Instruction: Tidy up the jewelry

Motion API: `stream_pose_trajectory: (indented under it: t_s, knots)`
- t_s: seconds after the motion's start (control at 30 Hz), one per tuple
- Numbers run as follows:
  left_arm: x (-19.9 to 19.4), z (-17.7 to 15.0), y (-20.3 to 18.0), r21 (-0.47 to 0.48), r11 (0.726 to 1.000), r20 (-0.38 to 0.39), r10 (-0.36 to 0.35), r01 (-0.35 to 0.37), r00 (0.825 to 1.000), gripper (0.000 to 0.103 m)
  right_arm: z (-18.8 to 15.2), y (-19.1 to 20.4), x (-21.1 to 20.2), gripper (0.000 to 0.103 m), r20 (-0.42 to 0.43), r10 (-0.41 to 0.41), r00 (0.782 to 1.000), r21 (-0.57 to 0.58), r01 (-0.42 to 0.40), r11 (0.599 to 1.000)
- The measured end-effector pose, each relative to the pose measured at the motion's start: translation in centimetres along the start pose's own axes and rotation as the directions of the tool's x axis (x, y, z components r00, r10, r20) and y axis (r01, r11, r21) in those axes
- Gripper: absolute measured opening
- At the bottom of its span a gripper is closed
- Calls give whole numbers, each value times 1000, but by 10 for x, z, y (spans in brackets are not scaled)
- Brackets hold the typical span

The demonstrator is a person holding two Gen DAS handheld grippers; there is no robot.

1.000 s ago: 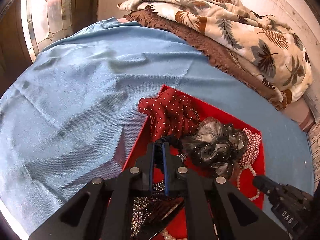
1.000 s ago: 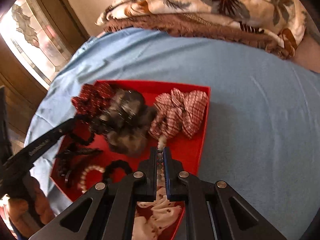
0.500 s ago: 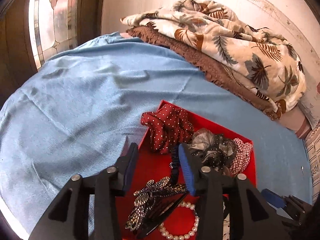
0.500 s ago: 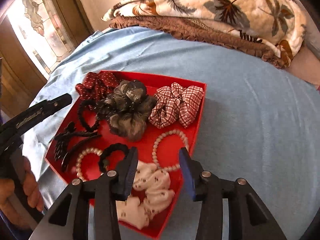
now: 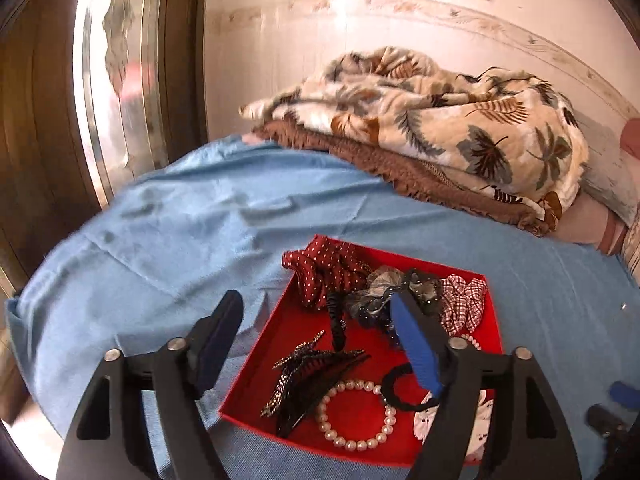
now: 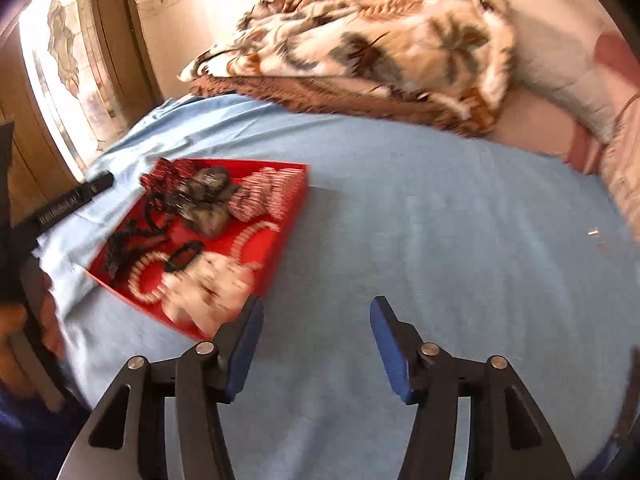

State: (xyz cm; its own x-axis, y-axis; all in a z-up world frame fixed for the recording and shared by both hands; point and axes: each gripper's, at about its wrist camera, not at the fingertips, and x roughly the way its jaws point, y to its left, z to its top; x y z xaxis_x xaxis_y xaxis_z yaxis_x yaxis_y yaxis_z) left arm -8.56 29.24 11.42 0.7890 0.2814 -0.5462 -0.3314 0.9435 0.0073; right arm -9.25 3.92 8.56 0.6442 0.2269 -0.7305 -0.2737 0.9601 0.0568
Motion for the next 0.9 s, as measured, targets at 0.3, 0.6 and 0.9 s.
stream_pose_trajectory:
  t_s: [0.3,0.6,0.9]
  knots:
    - [-34,-26,-28,70,995,83,67,-72,994,79,-39,-48,-21,65,43,-92,995,86,88,992]
    - [-48,-44,-26,57,990,95,126,-132,987,86,-50,-42,-34,67,96,-113,989,46,109,993]
    - [-51,-42,-16,20,988,110,148,-151,983,90,-54,-17,-37,70,112,-89,990,1,90,996]
